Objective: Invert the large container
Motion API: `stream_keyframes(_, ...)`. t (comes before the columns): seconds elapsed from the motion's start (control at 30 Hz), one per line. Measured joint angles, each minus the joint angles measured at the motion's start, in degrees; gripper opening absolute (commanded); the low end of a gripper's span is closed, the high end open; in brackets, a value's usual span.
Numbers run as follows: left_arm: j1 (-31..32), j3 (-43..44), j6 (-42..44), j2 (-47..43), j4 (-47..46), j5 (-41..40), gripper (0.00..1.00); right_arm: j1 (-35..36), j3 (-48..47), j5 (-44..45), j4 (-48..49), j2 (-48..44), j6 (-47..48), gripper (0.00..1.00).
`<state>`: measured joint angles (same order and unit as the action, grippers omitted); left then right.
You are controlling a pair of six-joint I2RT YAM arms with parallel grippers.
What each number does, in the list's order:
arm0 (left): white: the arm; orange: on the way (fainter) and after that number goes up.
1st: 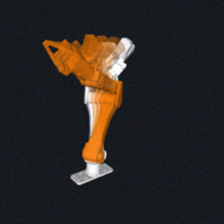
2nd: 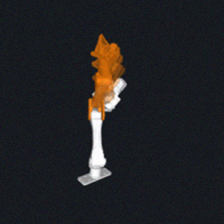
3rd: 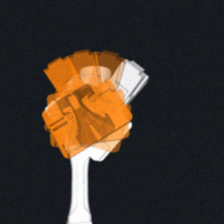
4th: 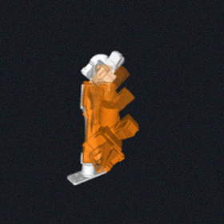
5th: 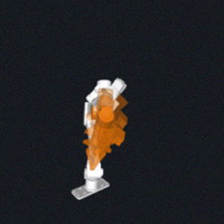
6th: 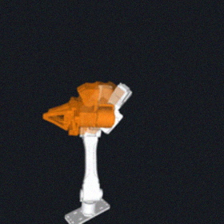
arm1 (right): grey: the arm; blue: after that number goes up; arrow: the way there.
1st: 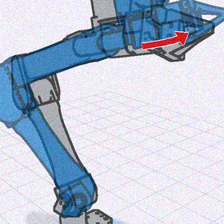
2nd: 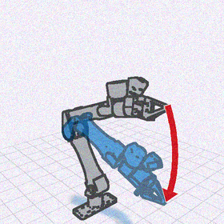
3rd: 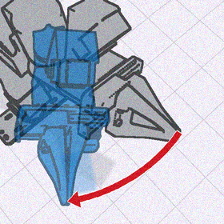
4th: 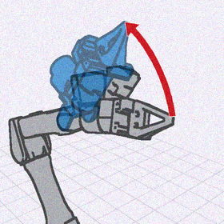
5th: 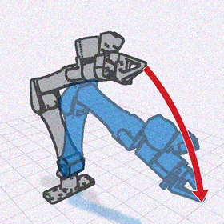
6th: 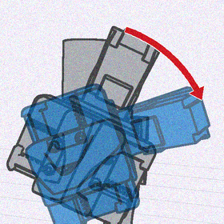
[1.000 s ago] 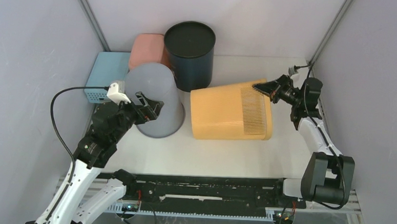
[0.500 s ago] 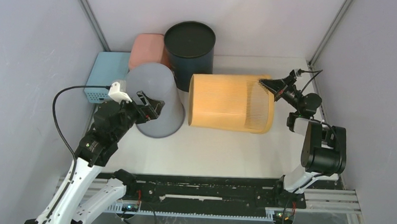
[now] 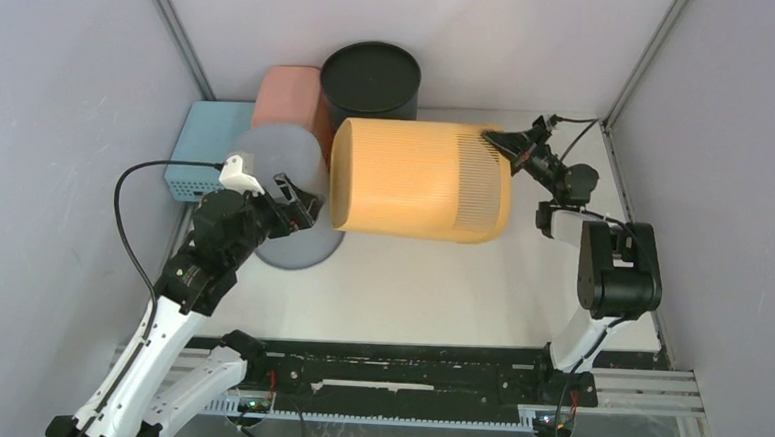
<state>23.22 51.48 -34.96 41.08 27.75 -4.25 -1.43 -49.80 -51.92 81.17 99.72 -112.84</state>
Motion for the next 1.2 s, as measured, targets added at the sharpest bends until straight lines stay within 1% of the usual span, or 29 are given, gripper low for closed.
stream_keyframes(0.2, -0.02, 0.0, 0.5, -1.64, 1.36, -1.64, 1.0, 3.93, -3.28, 3.15, 0.17, 0.92, -2.01, 0.0)
stream_keyframes(0.43, -0.2, 0.39, 0.92, -2.14, 3.13, -3.1, 1.0, 4.5, -4.09, 5.75, 0.2, 0.92, -2.4, 0.0)
stream_keyframes(0.67, -0.92, 3.78, 1.53, -3.76, 5.35, -3.74, 1.0, 6.58, -4.39, 9.6, 0.17, 1.14, -2.49, 0.0)
stream_keyframes(0.93, -1.79, 6.12, 2.47, -5.09, 6.49, -5.99, 1.0, 13.9, -8.0, 13.86, 0.33, 8.55, -3.65, 0.0)
stream_keyframes(1.2, -3.87, 5.97, 2.54, 0.55, 6.01, -7.41, 1.0, 17.44, -7.98, 14.27, -0.22, 15.58, -3.17, 0.0)
